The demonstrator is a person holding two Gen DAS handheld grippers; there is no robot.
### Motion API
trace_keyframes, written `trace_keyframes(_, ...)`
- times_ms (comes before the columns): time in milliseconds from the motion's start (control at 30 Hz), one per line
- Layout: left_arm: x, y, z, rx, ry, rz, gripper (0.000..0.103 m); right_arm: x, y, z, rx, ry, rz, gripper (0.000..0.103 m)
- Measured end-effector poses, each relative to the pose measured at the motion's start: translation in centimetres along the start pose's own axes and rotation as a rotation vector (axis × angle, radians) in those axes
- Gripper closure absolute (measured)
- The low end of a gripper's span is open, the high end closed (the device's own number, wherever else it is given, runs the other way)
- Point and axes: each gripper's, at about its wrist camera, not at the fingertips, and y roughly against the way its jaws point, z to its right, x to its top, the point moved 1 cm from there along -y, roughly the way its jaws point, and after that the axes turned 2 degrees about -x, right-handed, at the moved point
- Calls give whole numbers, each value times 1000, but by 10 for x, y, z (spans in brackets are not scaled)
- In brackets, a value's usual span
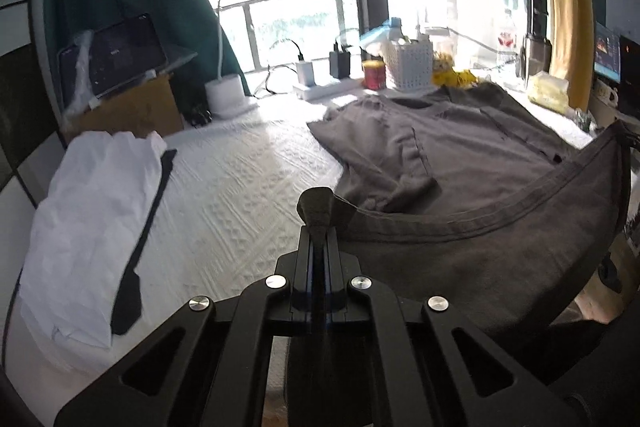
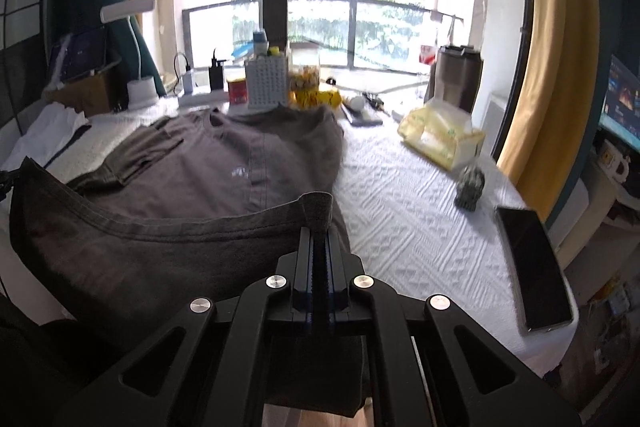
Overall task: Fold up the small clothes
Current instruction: 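Lift the held hem with both tools and fold it over toward the collar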
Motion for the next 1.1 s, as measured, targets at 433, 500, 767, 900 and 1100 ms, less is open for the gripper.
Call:
trace_keyframes(433, 42, 6, -14, 21, 33, 159, 101, 36, 12, 16, -17, -55, 146, 97)
trace_keyframes(500, 47, 6, -16, 22, 37, 176, 101, 41, 9, 17, -16, -60, 160, 97)
trace_keyframes(767, 68, -2, -17, -9, 36, 252, 101, 70, -2, 14, -37, -17, 200, 97)
trace_keyframes(900, 79, -8, -19, -10, 32, 283, 101, 80, -9, 18, -53, -24, 219, 97)
trace_keyframes(1100, 105, -19, -15, 13, -60, 325, 101, 96, -27, 20, -82, 5, 226, 97)
